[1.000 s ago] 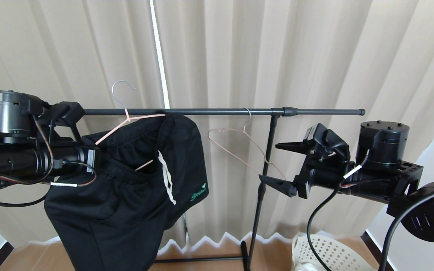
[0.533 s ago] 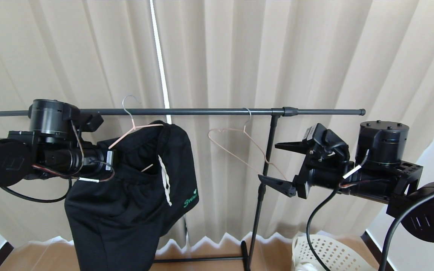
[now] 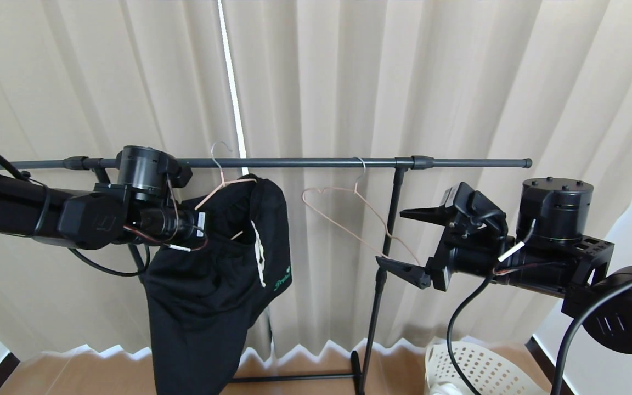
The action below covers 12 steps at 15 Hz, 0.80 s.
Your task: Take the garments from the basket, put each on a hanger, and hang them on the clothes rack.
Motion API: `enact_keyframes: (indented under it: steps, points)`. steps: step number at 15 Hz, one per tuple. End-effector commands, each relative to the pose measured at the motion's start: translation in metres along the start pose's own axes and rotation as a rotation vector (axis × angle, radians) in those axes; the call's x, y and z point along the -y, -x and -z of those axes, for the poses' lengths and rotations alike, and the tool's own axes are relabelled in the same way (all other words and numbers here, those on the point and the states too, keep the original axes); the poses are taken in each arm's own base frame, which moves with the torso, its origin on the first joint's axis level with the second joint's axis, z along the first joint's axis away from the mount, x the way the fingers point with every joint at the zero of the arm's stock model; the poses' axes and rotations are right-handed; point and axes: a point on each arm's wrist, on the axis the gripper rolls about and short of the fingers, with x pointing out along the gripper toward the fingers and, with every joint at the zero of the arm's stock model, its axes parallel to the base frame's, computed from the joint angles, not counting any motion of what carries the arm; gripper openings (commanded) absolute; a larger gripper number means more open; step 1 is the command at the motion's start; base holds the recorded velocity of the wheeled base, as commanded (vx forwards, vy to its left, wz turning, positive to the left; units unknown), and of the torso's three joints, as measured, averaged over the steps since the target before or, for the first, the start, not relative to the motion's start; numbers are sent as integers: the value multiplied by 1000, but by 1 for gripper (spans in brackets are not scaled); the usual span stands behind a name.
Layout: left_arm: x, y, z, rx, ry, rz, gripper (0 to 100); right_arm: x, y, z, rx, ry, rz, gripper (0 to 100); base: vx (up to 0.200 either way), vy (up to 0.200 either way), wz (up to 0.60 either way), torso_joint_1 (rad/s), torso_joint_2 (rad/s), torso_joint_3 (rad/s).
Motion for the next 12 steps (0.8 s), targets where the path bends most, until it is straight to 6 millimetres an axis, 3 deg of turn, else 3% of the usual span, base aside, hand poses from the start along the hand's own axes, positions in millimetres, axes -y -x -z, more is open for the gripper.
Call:
enact_keyframes:
  steps: [1,4,12]
  points:
    - [4,-20,1,-18,-1,-5,0,0,-1,1,-4,-1,-3,100,0,0,0,0,0,0]
    - [6,-43,-4,-10,20,-42,0,0,-2,2,-6,-3,-4,100,0,0,0,0,0,0]
    - [10,-60,-7,-7,39,-40,0,-1,-5,6,-14,2,-9,100,0,0,0,0,0,0]
